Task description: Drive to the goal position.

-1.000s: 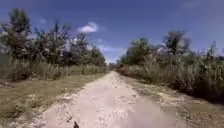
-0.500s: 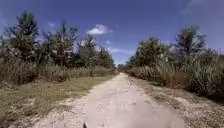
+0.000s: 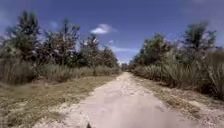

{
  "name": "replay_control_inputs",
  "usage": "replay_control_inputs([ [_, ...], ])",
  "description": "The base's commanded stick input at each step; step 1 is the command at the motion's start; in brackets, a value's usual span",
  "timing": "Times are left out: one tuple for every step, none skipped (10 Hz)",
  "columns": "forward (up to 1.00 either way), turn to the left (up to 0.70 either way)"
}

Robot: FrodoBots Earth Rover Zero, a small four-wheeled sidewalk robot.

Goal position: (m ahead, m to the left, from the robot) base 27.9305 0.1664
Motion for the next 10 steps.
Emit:
replay_control_inputs([
  [0.7, 0.0],
  [0.7, -0.23],
  [0.7, -0.27],
  [0.7, -0.27],
  [0.7, -0.27],
  [0.7, -0.07],
  [0.7, 0.0],
  [0.7, 0.0],
  [0.7, -0.06],
  [0.7, -0.27],
])
